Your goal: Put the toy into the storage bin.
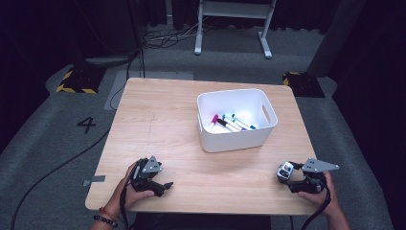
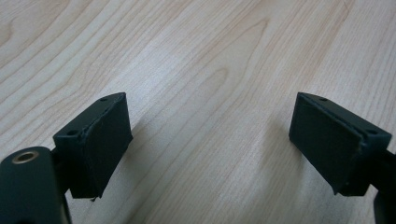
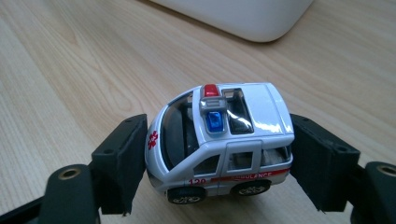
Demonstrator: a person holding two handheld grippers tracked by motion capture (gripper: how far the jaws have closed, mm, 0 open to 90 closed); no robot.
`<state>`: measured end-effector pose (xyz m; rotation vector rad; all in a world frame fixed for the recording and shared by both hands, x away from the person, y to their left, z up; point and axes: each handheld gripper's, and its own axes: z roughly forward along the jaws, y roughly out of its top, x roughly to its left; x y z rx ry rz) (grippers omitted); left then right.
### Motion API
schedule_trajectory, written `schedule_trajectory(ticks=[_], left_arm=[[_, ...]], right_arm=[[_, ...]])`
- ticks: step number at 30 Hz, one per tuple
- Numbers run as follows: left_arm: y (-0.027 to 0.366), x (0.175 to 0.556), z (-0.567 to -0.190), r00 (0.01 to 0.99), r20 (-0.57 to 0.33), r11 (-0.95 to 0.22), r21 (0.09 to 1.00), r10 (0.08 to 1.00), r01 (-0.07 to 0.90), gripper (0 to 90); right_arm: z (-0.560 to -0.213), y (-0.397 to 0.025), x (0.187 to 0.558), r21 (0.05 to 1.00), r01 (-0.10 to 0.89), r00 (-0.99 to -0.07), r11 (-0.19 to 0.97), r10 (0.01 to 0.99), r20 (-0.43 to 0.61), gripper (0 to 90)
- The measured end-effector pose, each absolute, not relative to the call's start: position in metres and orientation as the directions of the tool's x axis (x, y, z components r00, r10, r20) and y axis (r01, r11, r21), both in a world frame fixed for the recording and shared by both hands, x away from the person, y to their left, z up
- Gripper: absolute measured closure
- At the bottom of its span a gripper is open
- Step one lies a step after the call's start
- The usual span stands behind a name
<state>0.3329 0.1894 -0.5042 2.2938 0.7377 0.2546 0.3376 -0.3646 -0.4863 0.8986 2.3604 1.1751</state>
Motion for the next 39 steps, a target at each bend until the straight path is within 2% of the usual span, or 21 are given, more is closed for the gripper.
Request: schedule_trajectory(ticks=[17,39], left_arm=[[0.189,0.333,-0.504,0.818,-0.026,-0.590,0.679,0.575,0.436,13.1],[0.189,0.333,-0.504,0.818,-0.026,-0.591,0.679,0.574,0.436,13.1]], right_arm=[[-0.426,-0.348,0.357,0.850,0.294,-0.736,0.436,0.671,-0.090,25.4],[-0.374,-0.322,0.386,0.866,0.226,-0.746,0.446,0.651,-0.140,25.4]])
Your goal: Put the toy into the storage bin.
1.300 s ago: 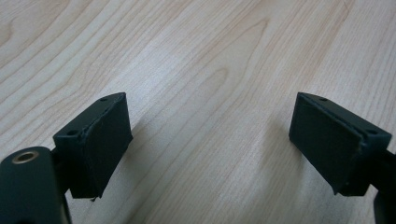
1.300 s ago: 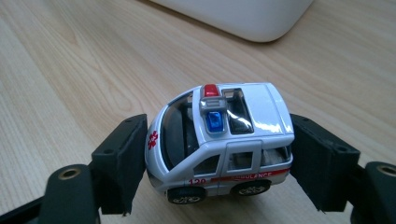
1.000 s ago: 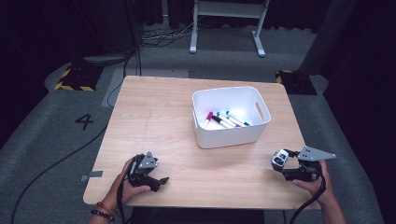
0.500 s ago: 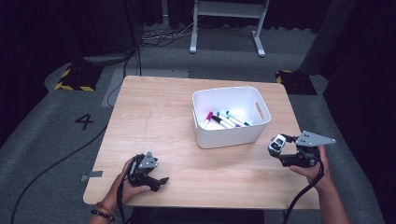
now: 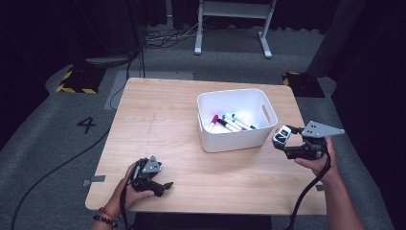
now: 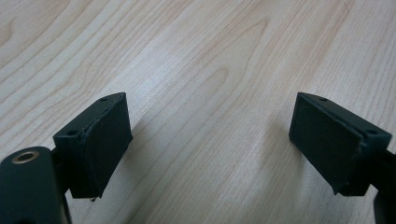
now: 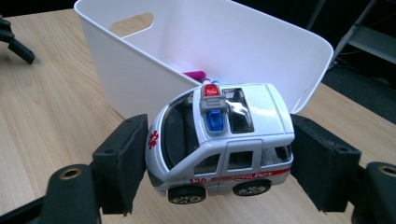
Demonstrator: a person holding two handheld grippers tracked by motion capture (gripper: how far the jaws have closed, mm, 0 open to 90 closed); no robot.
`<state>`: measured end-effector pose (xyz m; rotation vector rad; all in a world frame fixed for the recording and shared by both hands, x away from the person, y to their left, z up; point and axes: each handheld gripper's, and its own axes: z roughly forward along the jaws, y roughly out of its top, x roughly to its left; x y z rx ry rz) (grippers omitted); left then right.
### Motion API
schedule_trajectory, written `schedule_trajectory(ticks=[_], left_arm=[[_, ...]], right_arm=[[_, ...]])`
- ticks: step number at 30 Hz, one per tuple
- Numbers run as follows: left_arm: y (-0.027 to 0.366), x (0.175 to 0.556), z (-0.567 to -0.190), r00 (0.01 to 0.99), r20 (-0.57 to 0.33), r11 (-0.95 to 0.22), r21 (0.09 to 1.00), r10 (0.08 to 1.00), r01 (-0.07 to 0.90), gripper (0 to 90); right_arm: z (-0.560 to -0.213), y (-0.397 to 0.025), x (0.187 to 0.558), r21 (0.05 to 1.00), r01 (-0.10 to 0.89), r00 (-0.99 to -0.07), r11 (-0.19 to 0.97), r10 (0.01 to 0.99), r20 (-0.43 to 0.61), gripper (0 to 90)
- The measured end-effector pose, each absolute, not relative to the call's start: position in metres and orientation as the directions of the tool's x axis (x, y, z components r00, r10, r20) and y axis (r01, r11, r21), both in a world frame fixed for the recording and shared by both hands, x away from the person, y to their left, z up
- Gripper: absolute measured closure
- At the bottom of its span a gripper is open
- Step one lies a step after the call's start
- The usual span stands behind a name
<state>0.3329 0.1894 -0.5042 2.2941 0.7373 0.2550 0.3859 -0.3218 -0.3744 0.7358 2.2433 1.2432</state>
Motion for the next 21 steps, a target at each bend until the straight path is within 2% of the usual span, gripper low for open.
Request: schedule_trajectory(ticks=[21], left_arm=[[0.189,0.333,-0.504,0.818,-0.026,-0.590,0.680,0.574,0.436,13.1]], right_arm=[[-0.347,-0.294,0.411,0.853,0.207,-0.749,0.479,0.639,-0.177,25.4]])
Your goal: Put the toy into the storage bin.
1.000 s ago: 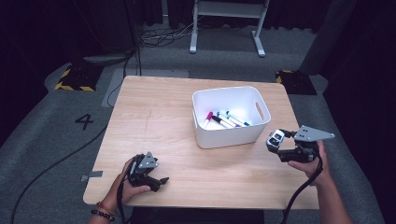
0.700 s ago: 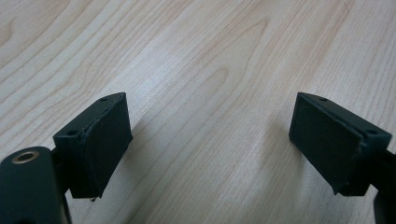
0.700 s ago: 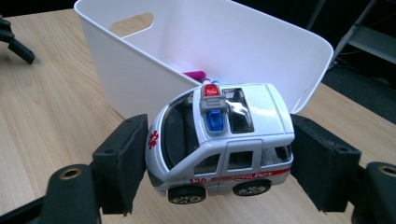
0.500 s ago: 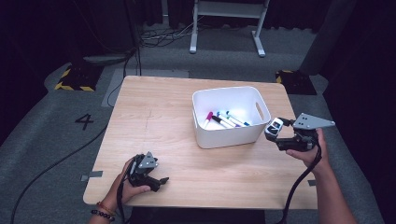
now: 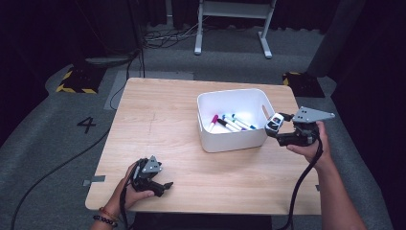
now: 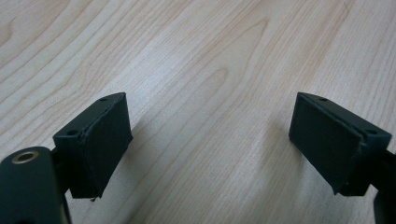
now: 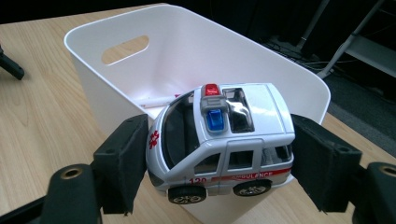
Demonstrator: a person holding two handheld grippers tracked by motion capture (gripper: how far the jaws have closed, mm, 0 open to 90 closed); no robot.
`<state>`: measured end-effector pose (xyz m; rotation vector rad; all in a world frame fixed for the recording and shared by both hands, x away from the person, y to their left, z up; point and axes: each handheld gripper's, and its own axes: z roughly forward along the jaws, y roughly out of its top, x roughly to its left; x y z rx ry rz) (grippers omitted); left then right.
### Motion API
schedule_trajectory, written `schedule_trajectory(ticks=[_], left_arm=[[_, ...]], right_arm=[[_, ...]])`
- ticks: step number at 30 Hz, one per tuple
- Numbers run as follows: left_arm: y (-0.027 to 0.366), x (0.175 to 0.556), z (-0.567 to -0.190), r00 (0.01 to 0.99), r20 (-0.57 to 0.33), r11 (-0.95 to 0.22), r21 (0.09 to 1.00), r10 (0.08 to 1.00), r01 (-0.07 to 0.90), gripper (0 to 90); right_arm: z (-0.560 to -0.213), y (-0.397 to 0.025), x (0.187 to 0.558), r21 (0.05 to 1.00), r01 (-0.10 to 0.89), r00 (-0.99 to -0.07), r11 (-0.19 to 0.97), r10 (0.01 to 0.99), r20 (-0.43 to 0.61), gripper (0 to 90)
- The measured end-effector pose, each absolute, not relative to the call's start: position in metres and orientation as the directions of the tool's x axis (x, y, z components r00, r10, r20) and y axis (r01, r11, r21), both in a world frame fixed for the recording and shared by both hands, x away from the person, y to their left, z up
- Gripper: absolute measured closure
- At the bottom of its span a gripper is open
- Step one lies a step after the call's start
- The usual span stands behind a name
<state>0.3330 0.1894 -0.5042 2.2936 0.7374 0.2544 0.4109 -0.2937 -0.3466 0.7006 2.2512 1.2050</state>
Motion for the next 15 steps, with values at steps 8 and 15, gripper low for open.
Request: schedule_trajectory(ticks=[8,15], left_arm=[[0.189,0.333,-0.504,0.817,-0.027,-0.588,0.680,0.575,0.437,13.1],[0.189,0.333,-0.504,0.818,-0.026,-0.590,0.679,0.574,0.436,13.1]], right_arm=[[-0.336,-0.283,0.422,0.858,0.203,-0.750,0.472,0.638,-0.173,25.4],[-0.331,-0.273,0.431,0.853,0.209,-0.745,0.479,0.642,-0.178,25.4]])
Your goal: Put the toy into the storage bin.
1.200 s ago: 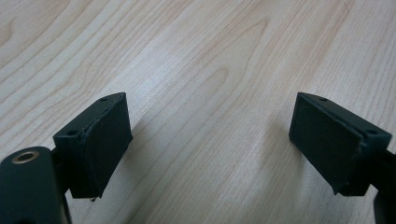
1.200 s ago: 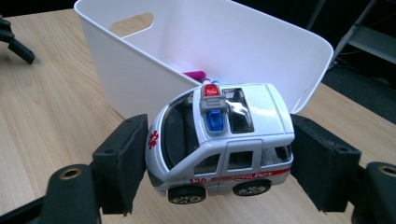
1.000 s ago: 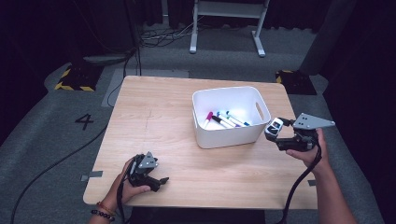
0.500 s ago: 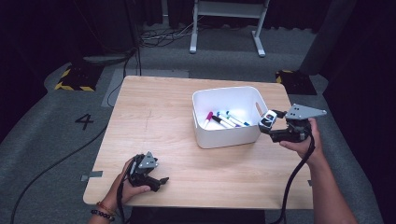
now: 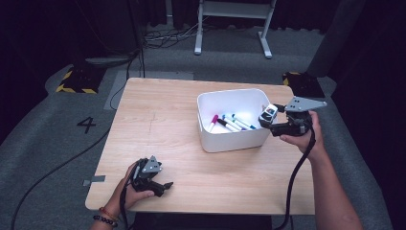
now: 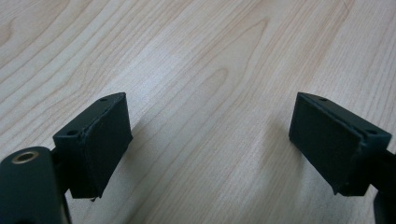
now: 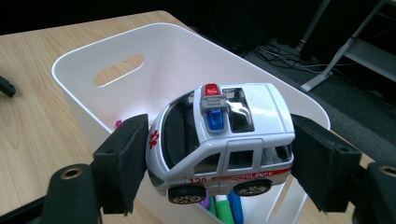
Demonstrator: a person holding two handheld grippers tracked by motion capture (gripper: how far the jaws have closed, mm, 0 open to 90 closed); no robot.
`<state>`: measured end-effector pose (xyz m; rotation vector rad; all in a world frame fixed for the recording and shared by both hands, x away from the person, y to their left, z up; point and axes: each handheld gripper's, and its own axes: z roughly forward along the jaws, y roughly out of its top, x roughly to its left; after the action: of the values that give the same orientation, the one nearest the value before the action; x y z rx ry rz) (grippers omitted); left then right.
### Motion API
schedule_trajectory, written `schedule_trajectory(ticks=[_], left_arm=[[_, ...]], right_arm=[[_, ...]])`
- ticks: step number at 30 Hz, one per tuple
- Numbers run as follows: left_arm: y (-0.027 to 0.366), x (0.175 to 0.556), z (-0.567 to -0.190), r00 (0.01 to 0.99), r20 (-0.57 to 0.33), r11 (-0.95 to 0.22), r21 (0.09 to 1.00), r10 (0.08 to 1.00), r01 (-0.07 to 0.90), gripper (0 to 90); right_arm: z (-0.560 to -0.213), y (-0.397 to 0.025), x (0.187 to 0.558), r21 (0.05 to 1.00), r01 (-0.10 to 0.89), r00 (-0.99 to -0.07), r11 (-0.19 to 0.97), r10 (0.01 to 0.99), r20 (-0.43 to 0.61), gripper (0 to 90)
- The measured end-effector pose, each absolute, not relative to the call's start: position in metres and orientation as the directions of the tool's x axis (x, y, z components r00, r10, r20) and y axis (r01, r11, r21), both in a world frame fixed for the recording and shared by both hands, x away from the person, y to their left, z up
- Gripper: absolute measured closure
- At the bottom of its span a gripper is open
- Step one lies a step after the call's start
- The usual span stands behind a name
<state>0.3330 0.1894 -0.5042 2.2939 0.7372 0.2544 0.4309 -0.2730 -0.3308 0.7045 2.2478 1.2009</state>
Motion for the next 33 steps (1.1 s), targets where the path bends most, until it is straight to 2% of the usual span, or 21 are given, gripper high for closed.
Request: schedule_trajectory(ticks=[18,25,26,33], left_arm=[[0.189,0.333,-0.504,0.818,-0.026,-0.590,0.679,0.574,0.436,13.1],[0.189,0.333,-0.504,0.818,-0.026,-0.591,0.679,0.575,0.437,13.1],[0.189,0.333,-0.504,0.819,-0.026,-0.590,0.679,0.574,0.436,13.1],[0.189,0.333,-0.504,0.819,-0.026,-0.590,0.679,0.574,0.436,13.1]], right_arm=[[-0.331,-0.252,0.465,0.820,0.275,-0.746,0.502,0.649,-0.147,25.4],[-0.334,-0.245,0.478,0.776,0.284,-0.762,0.563,0.624,-0.173,25.4],[-0.338,-0.242,0.486,0.747,0.284,-0.780,0.601,0.598,-0.185,25.4],[-0.350,-0.240,0.500,0.679,0.310,-0.800,0.666,0.568,-0.193,25.4]])
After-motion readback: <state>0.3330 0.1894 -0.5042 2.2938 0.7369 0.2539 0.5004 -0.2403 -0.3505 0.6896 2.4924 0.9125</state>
